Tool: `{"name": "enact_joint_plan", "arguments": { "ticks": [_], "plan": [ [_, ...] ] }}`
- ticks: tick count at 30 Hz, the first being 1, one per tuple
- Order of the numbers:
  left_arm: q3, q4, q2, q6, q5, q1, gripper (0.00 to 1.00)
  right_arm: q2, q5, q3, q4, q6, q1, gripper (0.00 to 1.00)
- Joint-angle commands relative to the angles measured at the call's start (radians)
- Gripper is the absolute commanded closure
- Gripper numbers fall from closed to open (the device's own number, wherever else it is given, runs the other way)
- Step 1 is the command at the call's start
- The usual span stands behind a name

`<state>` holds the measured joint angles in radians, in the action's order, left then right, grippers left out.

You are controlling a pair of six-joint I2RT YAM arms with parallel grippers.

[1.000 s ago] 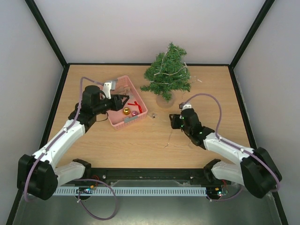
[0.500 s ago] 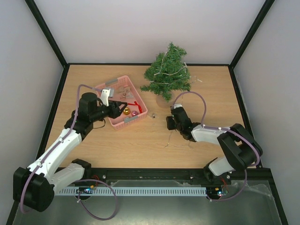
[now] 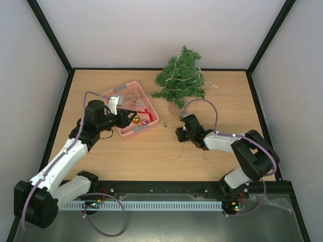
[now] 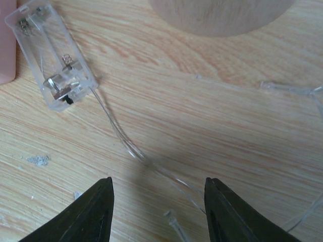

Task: Decorate the small christmas tree
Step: Wrap the decoration item around the Christmas tree.

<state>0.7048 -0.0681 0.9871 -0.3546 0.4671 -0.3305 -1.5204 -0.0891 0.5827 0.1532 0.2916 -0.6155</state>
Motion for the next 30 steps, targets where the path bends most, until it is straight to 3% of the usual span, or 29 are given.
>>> {"name": "enact_joint_plan", "arguments": {
  "ticks": [1,7,12,19,30],
  "plan": [
    [0.006,-0.005,-0.013,0.013,-0.005,0.007,0.56,0.014,-0.025,0.015,-0.063,0.021,-0.004,0.53],
    [0.004,-0.009,-0.019,0.012,-0.007,0.006,0.56,0.033,-0.053,0.023,-0.095,0.024,-0.007,0.56],
    [-0.002,-0.004,-0.023,0.009,-0.007,0.007,0.56,0.059,0.009,0.03,-0.089,0.02,-0.008,0.57],
    [0.005,-0.002,-0.028,0.005,0.003,0.006,0.56,-0.039,0.06,0.09,-0.089,-0.002,-0.009,0.58],
    [0.008,-0.018,-0.039,0.019,-0.012,0.006,0.55,-0.082,0.02,0.086,-0.12,0.022,-0.03,0.6]
  ]
}}
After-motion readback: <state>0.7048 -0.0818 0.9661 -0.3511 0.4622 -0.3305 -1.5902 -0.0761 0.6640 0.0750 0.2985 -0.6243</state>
